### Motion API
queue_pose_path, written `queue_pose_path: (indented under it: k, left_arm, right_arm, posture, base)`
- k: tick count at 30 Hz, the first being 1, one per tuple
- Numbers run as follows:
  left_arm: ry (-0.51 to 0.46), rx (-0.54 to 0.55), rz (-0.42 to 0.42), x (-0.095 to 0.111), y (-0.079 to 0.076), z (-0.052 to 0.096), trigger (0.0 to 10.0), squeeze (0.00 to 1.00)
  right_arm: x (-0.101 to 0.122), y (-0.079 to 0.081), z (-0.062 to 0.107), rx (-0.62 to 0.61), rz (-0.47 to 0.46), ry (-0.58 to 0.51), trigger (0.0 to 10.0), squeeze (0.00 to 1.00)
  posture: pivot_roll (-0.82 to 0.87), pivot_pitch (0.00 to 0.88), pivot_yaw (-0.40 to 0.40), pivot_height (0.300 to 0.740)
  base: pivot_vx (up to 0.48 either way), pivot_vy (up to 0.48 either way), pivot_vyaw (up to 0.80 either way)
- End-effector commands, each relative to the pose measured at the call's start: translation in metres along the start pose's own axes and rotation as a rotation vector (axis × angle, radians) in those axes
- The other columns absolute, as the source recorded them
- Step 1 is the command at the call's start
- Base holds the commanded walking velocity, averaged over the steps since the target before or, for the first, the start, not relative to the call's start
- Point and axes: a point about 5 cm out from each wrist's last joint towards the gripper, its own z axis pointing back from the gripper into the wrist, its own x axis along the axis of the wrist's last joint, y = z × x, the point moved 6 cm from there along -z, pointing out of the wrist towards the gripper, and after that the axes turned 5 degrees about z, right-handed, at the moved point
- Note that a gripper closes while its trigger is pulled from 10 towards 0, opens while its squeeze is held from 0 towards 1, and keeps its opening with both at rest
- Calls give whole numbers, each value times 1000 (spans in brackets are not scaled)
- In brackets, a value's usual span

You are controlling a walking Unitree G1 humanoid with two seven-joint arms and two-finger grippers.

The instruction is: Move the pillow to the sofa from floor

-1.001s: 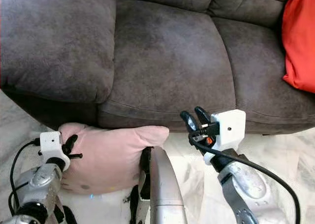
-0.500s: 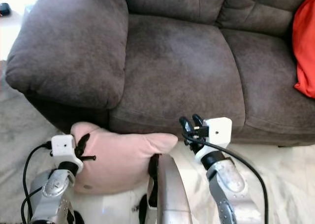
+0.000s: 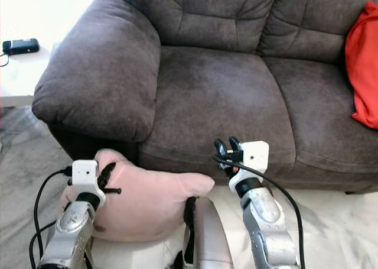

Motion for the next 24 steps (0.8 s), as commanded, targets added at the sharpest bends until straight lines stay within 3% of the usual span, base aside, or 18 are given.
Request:
queue_pose_path:
  k: [1, 11, 24]
  left_arm:
    - [-216, 8, -31, 59, -1, -6, 10000, 0]
    - [-226, 4, -20, 65, -6, -10, 10000, 0]
    - [-210, -18, -21, 61, -11, -13, 10000, 0]
  right_arm:
    - [-3, -9, -2, -39, 7, -1, 10000, 0]
    - [0, -12, -15, -55, 3, -42, 10000, 0]
    - [-6, -13, -14, -74, -1, -56, 10000, 0]
  posture:
    - [78, 0, -121, 481]
    - [73, 0, -101, 481]
    - [57, 0, -84, 481]
  base:
    - [0, 0, 0]
    - [0, 0, 0]
    - [0, 0, 0]
